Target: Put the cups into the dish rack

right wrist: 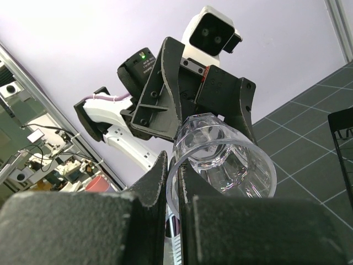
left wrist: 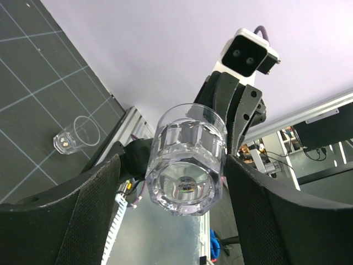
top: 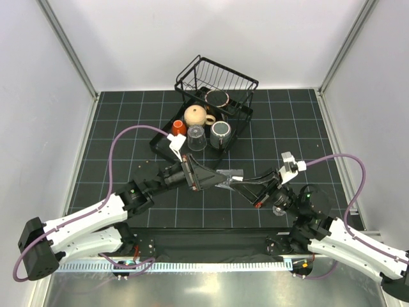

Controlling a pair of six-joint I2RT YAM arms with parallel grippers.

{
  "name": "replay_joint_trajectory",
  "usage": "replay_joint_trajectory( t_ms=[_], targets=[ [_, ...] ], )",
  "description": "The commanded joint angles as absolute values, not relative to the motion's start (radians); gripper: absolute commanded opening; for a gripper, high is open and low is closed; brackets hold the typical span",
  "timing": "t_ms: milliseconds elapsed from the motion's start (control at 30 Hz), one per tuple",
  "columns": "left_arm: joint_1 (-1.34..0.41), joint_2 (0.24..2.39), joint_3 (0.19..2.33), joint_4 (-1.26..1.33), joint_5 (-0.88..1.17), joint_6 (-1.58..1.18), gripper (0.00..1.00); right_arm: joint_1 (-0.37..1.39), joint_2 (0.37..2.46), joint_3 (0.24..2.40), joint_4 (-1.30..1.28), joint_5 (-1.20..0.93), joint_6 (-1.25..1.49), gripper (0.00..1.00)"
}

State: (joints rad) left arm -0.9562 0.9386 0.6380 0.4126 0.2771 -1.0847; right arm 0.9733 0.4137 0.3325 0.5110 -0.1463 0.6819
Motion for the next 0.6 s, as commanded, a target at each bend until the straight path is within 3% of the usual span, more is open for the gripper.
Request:
replay_joint_trajectory(
  t_ms=[0,233,500,567],
  targets=[
    [-0.960,0.943,0.689,0.462,0.308,-1.100,0.73,0.976,0.429,0.322,0.624,-0.156,0.692,0.04],
    [-0.962,0.942,0.699,0.459,0.337,-1.124,0.65,0.974,0.456,0.314,0.650,-0.141,0.693,0.04],
    [-0.962,0.946,0.684,0.462,0.342,-1.144,0.68,0.974,0.454,0.318,0.650,-0.117,0.696,0.04],
    [-0.962,0.939,0.684,0.468,0.345,-1.146,0.65,0.974,0.456,0.314,0.649,-0.114,0.699,0.04]
  ],
)
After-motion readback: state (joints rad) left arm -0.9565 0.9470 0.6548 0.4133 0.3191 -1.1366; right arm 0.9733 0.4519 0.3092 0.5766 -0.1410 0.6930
